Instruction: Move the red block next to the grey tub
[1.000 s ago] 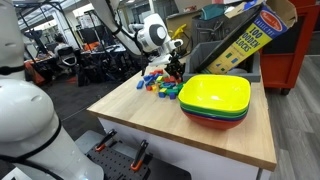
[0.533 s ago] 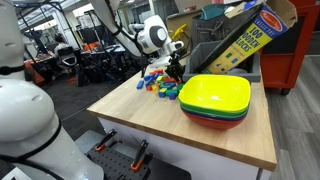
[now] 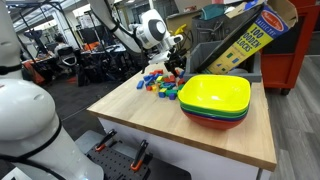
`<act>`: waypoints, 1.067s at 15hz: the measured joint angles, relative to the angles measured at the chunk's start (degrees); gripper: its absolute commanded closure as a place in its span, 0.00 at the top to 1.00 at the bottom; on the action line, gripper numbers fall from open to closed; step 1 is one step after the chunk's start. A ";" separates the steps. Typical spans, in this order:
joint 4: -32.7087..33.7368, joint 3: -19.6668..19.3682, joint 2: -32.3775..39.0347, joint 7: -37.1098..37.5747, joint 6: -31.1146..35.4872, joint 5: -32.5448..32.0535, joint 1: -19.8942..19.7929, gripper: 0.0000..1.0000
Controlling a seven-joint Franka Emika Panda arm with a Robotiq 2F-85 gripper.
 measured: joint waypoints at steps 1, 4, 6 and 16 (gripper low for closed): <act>-0.42 0.22 -1.27 0.54 -0.30 0.01 0.18 1.00; -1.89 1.45 -6.26 0.71 -1.90 0.62 0.04 1.00; -3.40 3.08 -10.24 0.19 -3.64 2.72 -0.39 1.00; -12.86 11.43 -29.17 -8.13 -15.16 16.74 -1.56 1.00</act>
